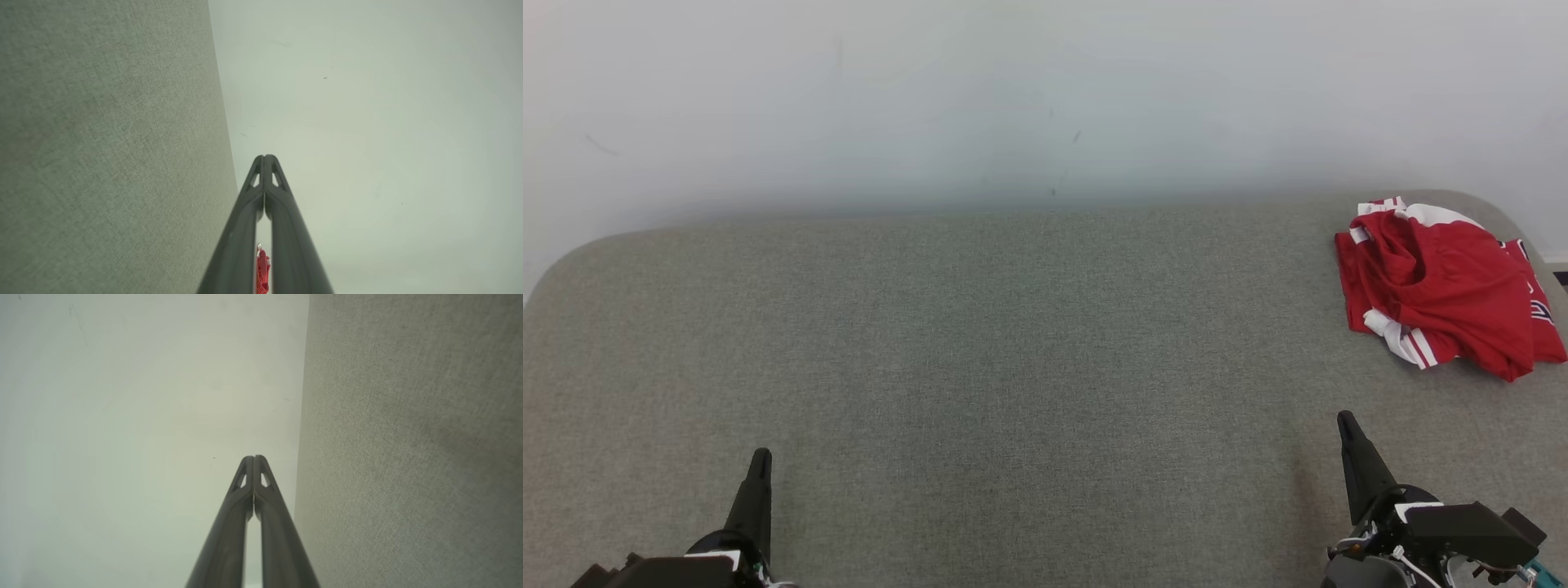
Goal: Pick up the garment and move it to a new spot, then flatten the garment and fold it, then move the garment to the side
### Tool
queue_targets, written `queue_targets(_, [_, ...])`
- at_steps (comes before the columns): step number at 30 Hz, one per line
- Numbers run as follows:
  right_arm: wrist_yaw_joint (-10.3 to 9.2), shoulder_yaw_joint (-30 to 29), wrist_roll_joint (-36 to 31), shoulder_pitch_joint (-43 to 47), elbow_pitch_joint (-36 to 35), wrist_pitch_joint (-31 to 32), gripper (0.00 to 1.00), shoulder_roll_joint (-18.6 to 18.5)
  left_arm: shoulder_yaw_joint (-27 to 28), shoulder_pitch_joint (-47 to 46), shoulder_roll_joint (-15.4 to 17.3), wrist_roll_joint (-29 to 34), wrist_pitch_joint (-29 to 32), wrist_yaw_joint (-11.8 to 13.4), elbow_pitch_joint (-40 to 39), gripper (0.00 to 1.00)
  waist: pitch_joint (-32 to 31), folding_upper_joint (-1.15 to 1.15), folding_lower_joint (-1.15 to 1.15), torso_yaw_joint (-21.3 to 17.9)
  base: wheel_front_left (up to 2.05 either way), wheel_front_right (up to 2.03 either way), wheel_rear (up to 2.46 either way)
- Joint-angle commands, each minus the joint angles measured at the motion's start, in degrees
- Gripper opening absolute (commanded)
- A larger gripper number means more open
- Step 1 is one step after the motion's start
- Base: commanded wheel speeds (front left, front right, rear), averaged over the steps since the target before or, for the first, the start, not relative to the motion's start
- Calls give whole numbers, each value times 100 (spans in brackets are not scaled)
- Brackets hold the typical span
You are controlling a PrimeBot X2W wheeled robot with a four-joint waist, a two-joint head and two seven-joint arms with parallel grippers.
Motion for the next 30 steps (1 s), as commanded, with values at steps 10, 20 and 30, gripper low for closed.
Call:
queue_targets(10, [-12,-4,8,-44,-10,15,0,13,19,-55,13,-31,13,-8,-18,0,0,0,0,0,0,0,0])
queue_targets(20, [-12,-4,8,-44,-10,15,0,13,19,-54,13,-31,13,-8,-19,0,0,0,0,0,0,0,0])
queue_targets(30, [-12,-3,8,-44,-9,15,0,14,19,-54,13,-31,13,-8,-19,0,0,0,0,0,0,0,0])
